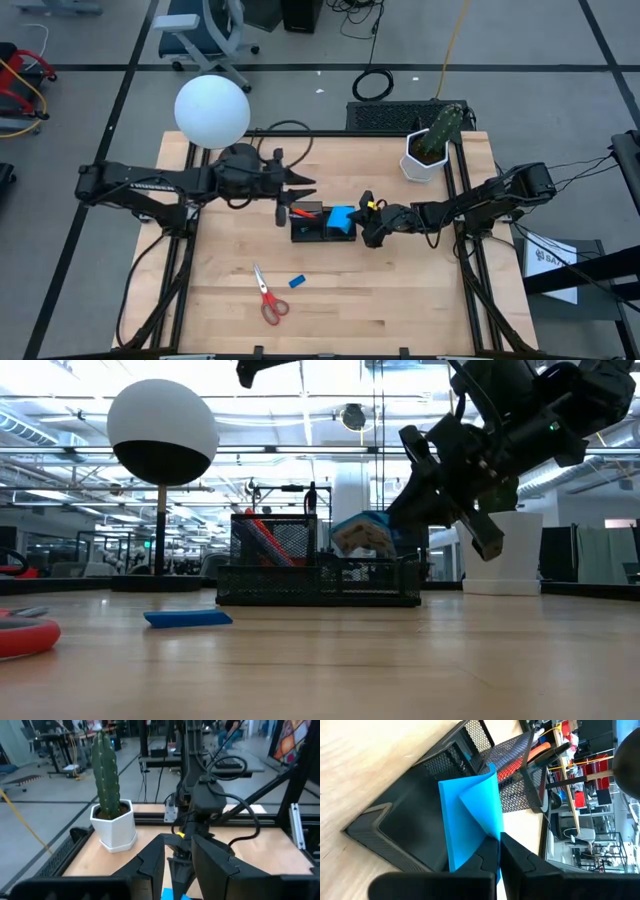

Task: Pick and place office supplies into organizer
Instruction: Put the blue sticky notes into the black desk organizer

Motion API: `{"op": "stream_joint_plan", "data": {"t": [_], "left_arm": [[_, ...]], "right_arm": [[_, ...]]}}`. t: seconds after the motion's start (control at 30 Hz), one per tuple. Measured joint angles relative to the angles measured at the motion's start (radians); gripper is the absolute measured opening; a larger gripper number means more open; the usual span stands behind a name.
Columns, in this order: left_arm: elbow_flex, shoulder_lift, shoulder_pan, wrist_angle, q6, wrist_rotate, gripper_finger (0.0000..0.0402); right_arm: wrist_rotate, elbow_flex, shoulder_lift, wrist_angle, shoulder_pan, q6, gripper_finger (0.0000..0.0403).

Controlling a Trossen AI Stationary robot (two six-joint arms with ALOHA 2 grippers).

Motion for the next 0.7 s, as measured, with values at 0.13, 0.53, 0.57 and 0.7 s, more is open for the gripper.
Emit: {"op": "stream_joint_plan", "data": {"t": [0.13,0.53,0.57,0.7], "left_arm": [[-0.062,-0.059,0.003,0.056,-0.015,0.000,0.0104],[-0.104,-0.130,0.001,0.067,-0.022,-0.001,0.0104],[-0.104,-0.130,0.001,0.067,-0.022,-0.001,0.0104],[-0.104,-0.129,0.001,0.067,-0.022,-0.001,0.0104]], "right_arm": [[0.001,0.000,0.000,-0.001,0.000,0.002,0.0000],[-0.001,0.000,0.000,-0.001,0.000,0.005,0.0027],[0.000,0.000,0.000,-0.002,0.000,0.006,0.0033],[0.000,0.000,0.000,-0.001,0.000,0.012,0.0056]]}}
